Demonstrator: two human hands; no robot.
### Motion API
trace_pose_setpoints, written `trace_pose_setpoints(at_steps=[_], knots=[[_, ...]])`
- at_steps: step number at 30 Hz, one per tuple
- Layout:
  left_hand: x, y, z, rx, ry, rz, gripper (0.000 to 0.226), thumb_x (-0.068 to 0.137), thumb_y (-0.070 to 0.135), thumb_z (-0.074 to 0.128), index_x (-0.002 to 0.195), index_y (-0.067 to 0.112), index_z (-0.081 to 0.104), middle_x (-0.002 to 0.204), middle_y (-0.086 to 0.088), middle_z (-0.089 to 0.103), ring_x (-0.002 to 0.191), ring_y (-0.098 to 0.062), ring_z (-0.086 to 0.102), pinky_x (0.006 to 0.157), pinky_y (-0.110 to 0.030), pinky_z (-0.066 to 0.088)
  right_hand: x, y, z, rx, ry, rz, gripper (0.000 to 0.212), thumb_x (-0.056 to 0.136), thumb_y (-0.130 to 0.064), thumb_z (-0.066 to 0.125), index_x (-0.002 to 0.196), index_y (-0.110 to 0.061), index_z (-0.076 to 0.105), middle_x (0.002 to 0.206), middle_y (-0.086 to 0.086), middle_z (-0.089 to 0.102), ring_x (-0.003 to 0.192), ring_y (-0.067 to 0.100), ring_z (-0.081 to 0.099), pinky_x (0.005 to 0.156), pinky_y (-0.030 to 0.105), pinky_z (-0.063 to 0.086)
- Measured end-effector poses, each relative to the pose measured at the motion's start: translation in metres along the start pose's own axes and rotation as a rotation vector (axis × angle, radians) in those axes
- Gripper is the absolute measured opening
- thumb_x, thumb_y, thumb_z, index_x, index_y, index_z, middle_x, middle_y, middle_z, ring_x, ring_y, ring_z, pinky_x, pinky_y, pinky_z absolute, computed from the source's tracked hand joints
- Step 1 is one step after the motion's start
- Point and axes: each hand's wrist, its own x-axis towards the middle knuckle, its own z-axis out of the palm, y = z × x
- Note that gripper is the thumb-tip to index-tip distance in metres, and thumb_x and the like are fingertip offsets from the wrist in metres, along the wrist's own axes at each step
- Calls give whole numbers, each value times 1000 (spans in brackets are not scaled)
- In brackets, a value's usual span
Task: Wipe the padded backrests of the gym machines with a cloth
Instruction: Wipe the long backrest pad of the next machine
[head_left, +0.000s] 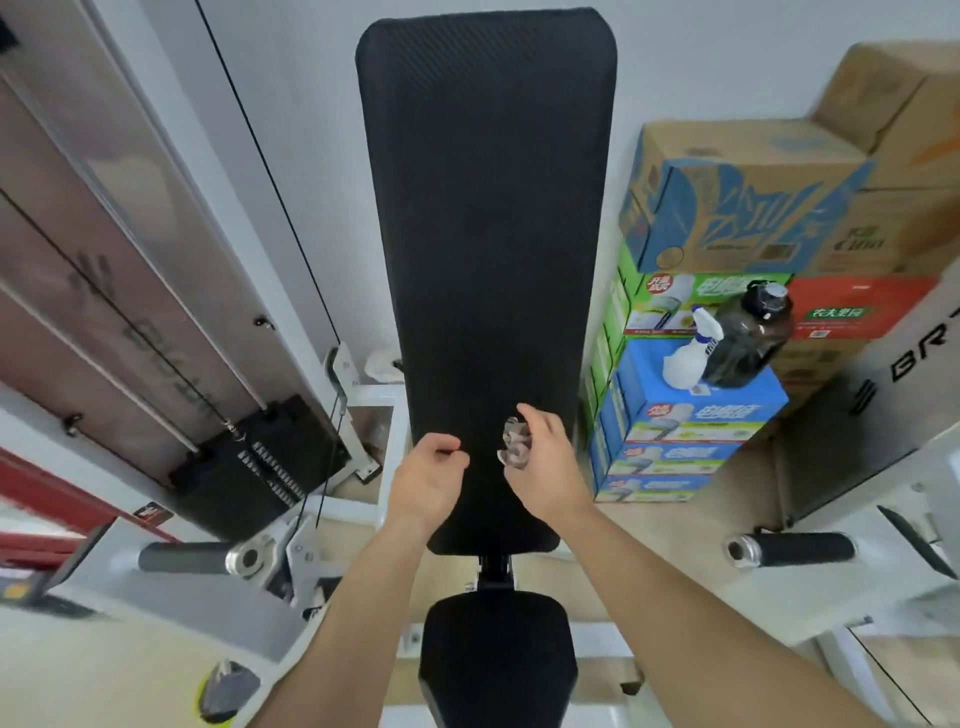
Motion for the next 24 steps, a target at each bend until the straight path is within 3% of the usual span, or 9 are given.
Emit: trace_pose_setpoints(at_steps=[2,4,8,11,14,16,19,21,24], knots=[[-25,4,20,-54,-58,-52,46,97,40,56,141,27,50,128,0,59,118,-22,55,104,-40,45,-12,-15,-28,330,22,154,60,77,-18,81,129,-22,50,119,-4,58,102,10,60,90,26,50],[-51,14,36,-261,-95,-108,53,98,47,53,147,34,41,137,-1,55,127,-26,53,105,-49,46,-23,-27,-55,550,-47,263,46,75,-25,83,111,-24,56,103,-4,65,95,12,65,86,32,55],[-93,34,47,-516,-54,-39,32,98,38,57,130,31,57,115,-2,70,104,-21,69,80,-38,59,-50,-44,-97,672,-111,276,10,89,-33,69,94,-24,66,93,0,71,90,16,68,76,30,55],[-115,40,40,-515,-96,17,22,94,25,66,115,20,66,105,-11,74,94,-22,72,75,-38,61,-71,-46,-126,587,-74,241,24,97,-40,57,97,-18,67,91,2,70,88,18,67,64,25,50],[-138,46,35,-427,-128,54,18,93,20,68,110,19,66,102,-10,72,89,-20,71,66,-31,57,-94,-41,-152,635,-174,343,36,96,-47,56,111,-15,62,100,8,69,87,21,69,52,20,54],[-152,51,35,-458,-68,87,16,93,16,67,109,18,65,103,-8,70,92,-20,69,68,-34,59,-112,-34,-166,611,-224,398,39,92,-50,62,116,-19,59,105,7,68,89,22,70,54,26,57],[-176,50,41,-591,-55,78,14,93,10,65,106,16,64,106,-8,67,94,-21,66,75,-39,58,-142,-14,-182,557,-208,412,16,96,-36,63,103,-22,59,102,5,67,79,19,68,58,30,56],[-193,40,49,-622,-139,63,14,91,11,65,104,18,66,104,-8,68,90,-21,65,68,-34,56,-166,0,-188,577,-211,433,12,99,-28,59,107,-20,62,102,7,69,80,23,70,62,32,59],[-221,22,67,-574,-347,89,15,91,10,64,104,16,68,99,-9,69,87,-21,65,66,-31,54,-205,13,-193,683,-223,499,21,97,-36,57,109,-20,65,107,8,70,94,31,73,70,43,63]])
